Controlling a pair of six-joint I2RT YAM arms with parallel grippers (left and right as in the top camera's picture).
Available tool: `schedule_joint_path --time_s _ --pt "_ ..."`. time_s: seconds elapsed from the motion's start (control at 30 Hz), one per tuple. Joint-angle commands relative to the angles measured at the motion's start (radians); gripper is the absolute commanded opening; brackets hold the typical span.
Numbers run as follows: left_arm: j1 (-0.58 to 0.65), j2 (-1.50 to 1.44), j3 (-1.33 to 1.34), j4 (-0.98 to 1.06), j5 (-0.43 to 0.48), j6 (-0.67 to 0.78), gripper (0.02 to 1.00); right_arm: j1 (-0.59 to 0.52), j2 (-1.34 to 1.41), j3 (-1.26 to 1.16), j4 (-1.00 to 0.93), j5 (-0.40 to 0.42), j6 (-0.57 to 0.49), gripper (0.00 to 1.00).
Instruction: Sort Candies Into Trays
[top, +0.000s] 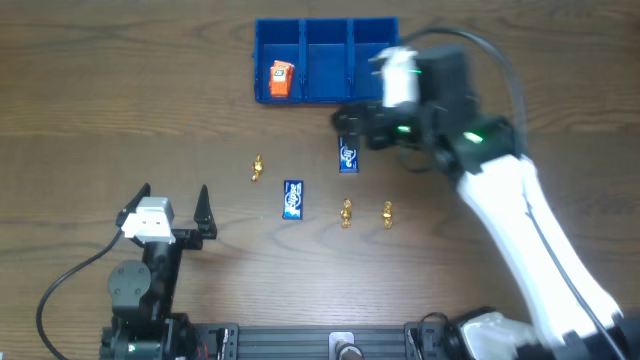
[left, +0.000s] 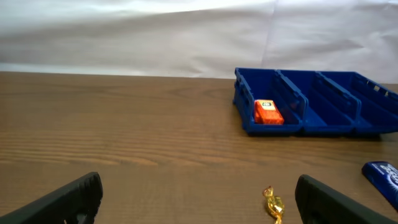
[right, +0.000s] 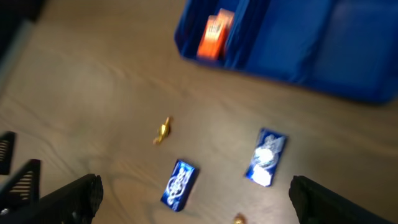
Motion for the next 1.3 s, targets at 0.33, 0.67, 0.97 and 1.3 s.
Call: schedule_joint_path --time_s 0.33,0.67,0.97,1.3 --pt "0.004 -0.005 -0.018 -0.036 0.017 0.014 0.998 0.357 0.394 0.074 -0.07 0.289 0.392 0.998" --pt "0.004 -0.005 -0.018 -0.036 0.017 0.014 0.996 0.487 0.5 0.074 -0.09 0.34 0.564 0.998" --pt "0.004 -0.005 -0.018 -0.036 0.017 0.014 0.996 0.493 0.591 0.077 -0.088 0.379 0.615 0.998" --pt "0.004 -0.005 -0.018 -0.036 0.017 0.014 0.998 0.492 0.594 0.077 -0.053 0.435 0.605 1.0"
